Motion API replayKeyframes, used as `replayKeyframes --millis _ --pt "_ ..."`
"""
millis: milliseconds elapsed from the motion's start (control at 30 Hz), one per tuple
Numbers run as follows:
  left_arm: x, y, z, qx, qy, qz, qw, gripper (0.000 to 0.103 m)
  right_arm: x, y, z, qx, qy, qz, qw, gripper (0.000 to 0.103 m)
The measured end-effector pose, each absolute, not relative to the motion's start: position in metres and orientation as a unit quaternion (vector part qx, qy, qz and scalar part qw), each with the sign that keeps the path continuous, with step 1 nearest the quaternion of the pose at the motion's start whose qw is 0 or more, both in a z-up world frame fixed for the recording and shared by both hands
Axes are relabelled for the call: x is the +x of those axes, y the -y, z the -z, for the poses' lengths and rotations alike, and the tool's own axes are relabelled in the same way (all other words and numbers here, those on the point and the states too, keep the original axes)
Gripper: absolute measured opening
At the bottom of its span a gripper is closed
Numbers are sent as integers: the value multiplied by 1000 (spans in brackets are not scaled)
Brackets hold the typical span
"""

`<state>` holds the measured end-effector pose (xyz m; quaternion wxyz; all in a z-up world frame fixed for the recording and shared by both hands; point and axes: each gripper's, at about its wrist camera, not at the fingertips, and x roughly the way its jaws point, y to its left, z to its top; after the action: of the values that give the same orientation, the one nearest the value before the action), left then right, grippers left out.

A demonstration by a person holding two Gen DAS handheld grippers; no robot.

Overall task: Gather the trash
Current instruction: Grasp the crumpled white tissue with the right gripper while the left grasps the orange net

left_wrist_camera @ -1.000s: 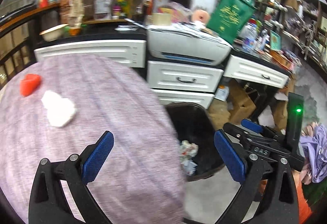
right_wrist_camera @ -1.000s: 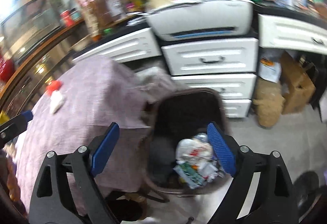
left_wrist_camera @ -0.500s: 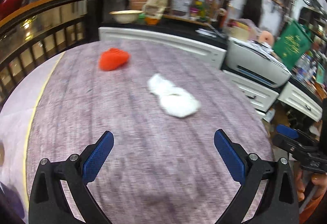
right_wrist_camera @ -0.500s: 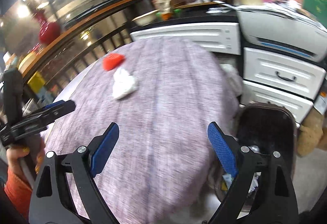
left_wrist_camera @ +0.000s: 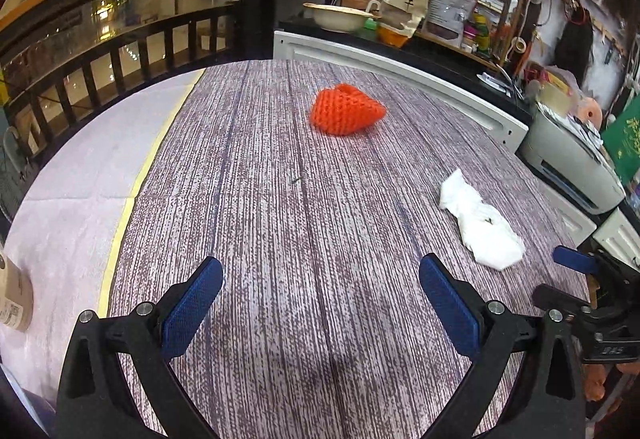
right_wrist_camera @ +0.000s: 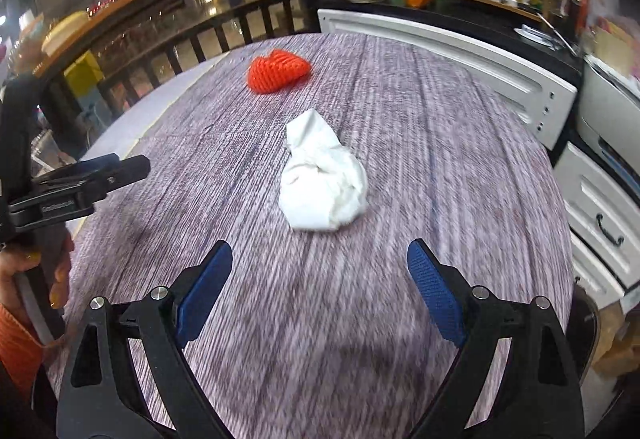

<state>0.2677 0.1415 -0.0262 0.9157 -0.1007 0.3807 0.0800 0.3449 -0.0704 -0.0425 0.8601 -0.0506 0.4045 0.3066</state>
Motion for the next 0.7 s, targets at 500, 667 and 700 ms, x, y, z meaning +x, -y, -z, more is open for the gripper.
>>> replayKeyframes --millis 500,667,700 --pt "304 -146 25 -98 -379 -84 916 97 391 26 56 -105 -424 -281 855 24" --pt "315 -137 29 -74 -384 -89 916 97 385 37 45 -101 -397 -277 869 13" --pt "317 -136 29 -72 -384 -90 916 97 382 40 43 -106 -385 -274 875 13"
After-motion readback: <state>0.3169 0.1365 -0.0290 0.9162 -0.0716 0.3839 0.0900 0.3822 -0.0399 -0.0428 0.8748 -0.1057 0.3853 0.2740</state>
